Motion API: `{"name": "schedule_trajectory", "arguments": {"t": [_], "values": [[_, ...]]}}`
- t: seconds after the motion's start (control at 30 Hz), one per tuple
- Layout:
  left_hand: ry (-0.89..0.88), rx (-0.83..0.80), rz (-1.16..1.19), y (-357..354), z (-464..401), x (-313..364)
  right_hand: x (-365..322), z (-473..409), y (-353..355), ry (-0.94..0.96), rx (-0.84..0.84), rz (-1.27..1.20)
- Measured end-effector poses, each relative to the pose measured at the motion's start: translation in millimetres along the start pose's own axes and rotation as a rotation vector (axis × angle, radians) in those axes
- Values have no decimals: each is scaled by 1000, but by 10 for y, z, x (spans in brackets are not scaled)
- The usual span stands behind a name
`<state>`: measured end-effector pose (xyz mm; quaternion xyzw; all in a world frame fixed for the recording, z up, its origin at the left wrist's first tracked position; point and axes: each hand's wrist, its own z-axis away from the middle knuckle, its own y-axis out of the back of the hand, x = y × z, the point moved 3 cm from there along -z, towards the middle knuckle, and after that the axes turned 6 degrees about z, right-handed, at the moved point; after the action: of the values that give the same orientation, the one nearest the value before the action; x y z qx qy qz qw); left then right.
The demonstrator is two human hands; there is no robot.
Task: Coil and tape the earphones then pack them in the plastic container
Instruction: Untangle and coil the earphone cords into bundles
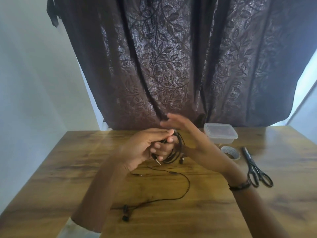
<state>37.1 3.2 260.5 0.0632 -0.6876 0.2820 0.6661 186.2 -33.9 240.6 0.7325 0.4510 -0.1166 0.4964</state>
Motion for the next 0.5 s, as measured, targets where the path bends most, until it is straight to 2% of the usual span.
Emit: {"name": "schedule_trajectory", "arguments": {"t": [0.17,0.3,0.4,0.5], "values": [[-1,-17,60,15,6,1,40,-1,-92,-62,-14,-291],[-48,12,75,27,-12,0,75,109,-253,-191,126,-535],[-80,54,43,77,9,23,115,204,-260,-256,237,-447],[-120,131,-76,87,9,5,60,275,-276,-268,270,-386]]}}
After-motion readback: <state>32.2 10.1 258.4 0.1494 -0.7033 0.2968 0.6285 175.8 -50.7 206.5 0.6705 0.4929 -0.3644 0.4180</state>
